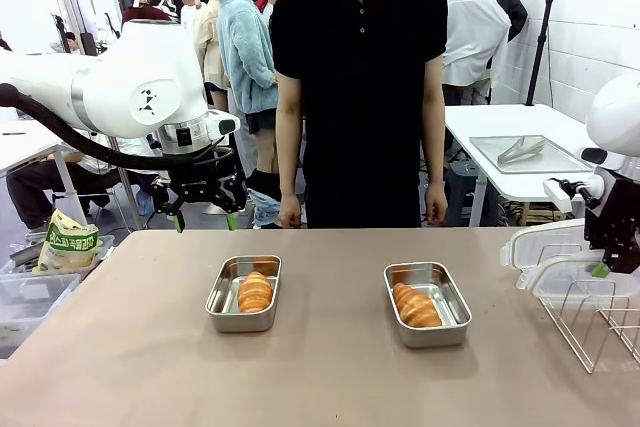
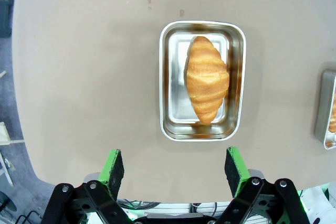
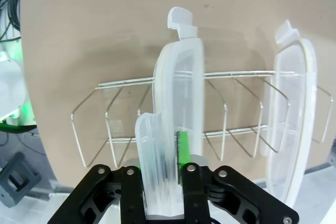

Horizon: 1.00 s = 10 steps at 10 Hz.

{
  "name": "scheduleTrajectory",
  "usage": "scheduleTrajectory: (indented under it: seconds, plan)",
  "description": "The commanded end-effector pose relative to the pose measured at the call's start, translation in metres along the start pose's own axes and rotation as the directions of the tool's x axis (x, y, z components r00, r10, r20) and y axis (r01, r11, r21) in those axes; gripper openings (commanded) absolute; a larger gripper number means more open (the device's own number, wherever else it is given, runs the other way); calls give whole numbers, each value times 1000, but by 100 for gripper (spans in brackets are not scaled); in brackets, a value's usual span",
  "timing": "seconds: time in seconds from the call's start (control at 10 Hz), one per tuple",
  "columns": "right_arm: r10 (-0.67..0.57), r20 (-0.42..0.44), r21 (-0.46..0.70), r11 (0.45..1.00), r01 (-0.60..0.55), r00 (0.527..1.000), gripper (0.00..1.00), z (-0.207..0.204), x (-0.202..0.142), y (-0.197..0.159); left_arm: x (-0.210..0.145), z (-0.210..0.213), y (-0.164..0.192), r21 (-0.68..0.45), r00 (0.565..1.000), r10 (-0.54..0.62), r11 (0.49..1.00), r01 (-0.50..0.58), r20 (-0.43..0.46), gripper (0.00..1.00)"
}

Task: Place the bread in airtight containers.
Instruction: Pick up one Airtight Container lid and hand it to the human.

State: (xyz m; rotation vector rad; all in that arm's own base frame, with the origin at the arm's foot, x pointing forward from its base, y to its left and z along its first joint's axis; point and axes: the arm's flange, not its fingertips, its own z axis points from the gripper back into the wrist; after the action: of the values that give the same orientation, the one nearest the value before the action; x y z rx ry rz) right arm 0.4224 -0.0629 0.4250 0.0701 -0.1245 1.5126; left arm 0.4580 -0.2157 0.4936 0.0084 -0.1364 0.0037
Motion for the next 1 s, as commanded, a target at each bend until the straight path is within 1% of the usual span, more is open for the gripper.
scheduleTrajectory:
  seconds: [0.0,0.4,0.7,0.9]
  plan:
    - [0,5,46,999,0,1000,0,-9,-1,8,0,1,1,1,1000,1,1000,-1,3,100]
    - [-6,12,40,999,6,1000,0,0,0,9,0,1,1,1,1000,1,1000,-1,3,100]
    - [-25,-20,32,999,25,1000,0,35,7,15,0,1,1,1,1000,1,1000,-1,3,100]
    - [-25,-4,30,999,25,1000,0,58,4,18,0,1,1,1,1000,1,1000,-1,3,100]
